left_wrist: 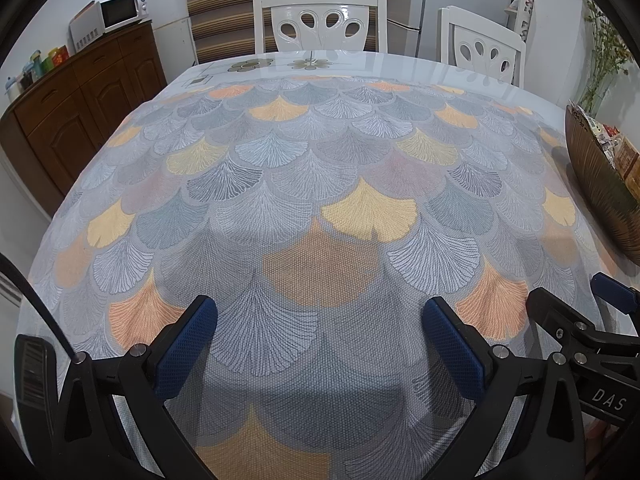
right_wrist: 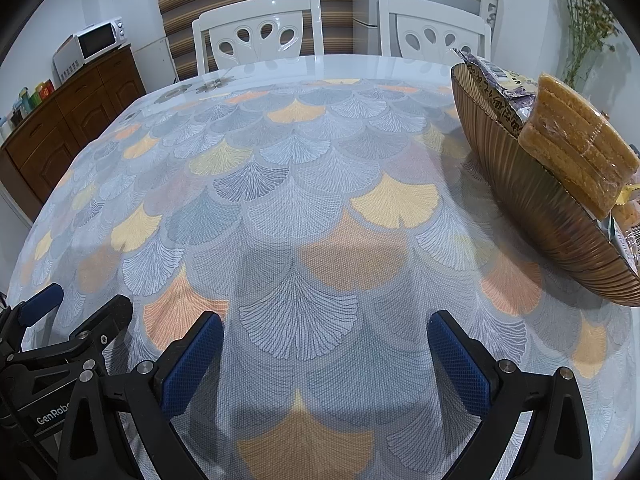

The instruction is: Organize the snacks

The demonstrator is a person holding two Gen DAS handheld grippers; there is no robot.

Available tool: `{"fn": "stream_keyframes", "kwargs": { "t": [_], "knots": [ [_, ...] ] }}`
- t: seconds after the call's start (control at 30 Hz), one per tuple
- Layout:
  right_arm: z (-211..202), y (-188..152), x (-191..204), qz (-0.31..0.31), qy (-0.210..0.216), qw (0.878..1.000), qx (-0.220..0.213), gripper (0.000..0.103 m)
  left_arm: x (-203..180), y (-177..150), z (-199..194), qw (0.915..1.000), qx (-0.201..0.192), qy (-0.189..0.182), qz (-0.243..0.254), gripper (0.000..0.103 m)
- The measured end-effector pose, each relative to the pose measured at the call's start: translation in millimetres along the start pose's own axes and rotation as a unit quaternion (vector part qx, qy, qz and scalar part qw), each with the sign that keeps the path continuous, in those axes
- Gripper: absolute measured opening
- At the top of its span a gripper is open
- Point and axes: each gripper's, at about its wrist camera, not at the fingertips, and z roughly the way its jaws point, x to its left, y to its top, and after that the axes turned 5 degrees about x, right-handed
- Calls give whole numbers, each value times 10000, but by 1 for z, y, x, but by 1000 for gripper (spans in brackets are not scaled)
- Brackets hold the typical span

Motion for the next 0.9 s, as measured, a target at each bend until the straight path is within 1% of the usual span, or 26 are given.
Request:
{"fn": "stream_keyframes", "kwargs": {
  "t": [0.9],
  "knots": [
    [0, 0, 0, -4, 8, 10000, 3, 103, 0, -1, 0, 10000, 2, 6, -21, 103]
  ]
}}
